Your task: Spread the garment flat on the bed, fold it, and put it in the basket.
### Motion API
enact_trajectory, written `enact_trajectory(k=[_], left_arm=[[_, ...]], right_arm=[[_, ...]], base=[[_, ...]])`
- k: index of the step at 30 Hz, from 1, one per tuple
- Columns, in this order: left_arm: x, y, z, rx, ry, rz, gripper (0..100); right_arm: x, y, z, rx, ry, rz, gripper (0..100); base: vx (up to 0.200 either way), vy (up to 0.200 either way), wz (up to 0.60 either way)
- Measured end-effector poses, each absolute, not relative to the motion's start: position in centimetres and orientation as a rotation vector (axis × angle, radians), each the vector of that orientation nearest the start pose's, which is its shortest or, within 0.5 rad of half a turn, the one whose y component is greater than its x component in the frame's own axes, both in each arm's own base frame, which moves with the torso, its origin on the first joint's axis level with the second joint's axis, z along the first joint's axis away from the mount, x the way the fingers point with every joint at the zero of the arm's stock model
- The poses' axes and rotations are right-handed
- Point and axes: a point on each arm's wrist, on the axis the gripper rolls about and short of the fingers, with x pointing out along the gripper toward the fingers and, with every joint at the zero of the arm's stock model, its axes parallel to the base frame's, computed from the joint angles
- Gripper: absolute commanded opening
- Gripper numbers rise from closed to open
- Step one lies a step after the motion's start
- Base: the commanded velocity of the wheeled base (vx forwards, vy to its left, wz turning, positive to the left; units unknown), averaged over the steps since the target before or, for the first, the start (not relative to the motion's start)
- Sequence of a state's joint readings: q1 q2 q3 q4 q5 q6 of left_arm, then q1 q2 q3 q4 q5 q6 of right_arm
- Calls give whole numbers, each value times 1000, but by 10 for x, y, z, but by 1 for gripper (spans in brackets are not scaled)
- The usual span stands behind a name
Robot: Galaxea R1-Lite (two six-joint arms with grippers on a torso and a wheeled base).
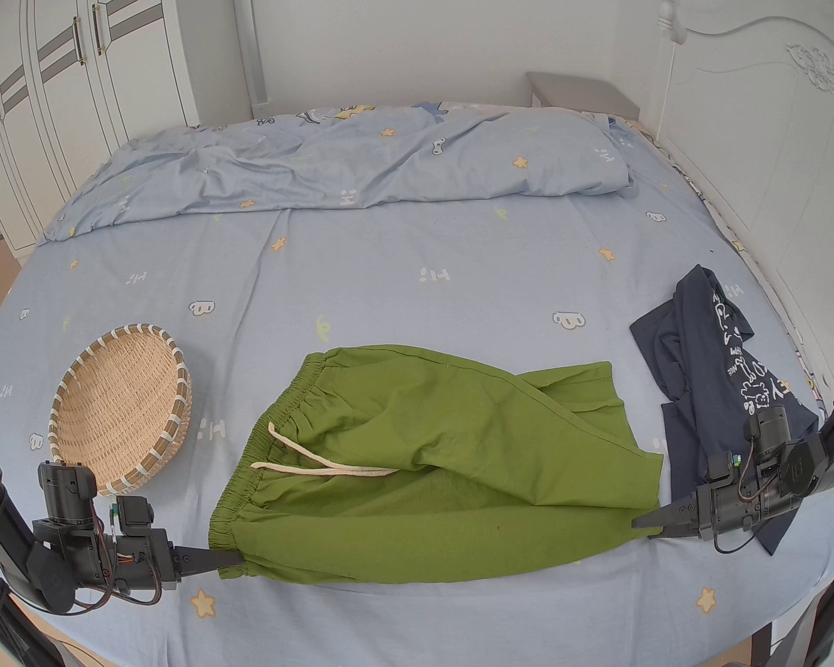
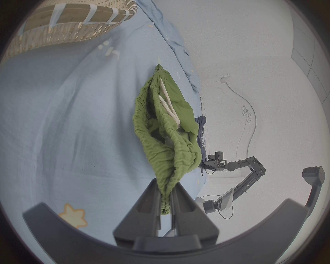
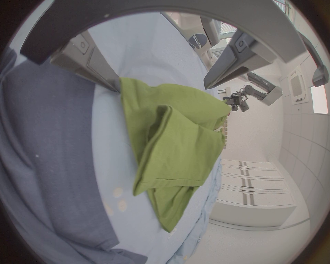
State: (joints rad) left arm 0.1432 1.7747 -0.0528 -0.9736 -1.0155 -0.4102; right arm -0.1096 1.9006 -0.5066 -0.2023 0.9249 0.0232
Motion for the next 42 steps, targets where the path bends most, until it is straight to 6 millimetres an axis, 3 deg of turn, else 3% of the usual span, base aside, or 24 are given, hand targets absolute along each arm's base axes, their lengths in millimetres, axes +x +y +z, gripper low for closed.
enact_trajectory(k=[19, 20, 35, 42], left_arm=[[179, 6, 45, -796, 826, -696, 0], [179, 6, 45, -796, 826, -696, 0], [179, 8, 45, -811, 831, -683, 0], [175, 16, 42, -860, 856, -628, 0]], right_arm=[[253, -10, 29, 640, 1001, 772, 100], [254, -11, 29, 641, 1001, 771, 0], [255, -16, 26, 649, 1000, 748, 0], [246, -13, 29, 649, 1015, 741, 0]], base=[[0, 0, 0], [0, 0, 0], [0, 0, 0], [0, 0, 0]])
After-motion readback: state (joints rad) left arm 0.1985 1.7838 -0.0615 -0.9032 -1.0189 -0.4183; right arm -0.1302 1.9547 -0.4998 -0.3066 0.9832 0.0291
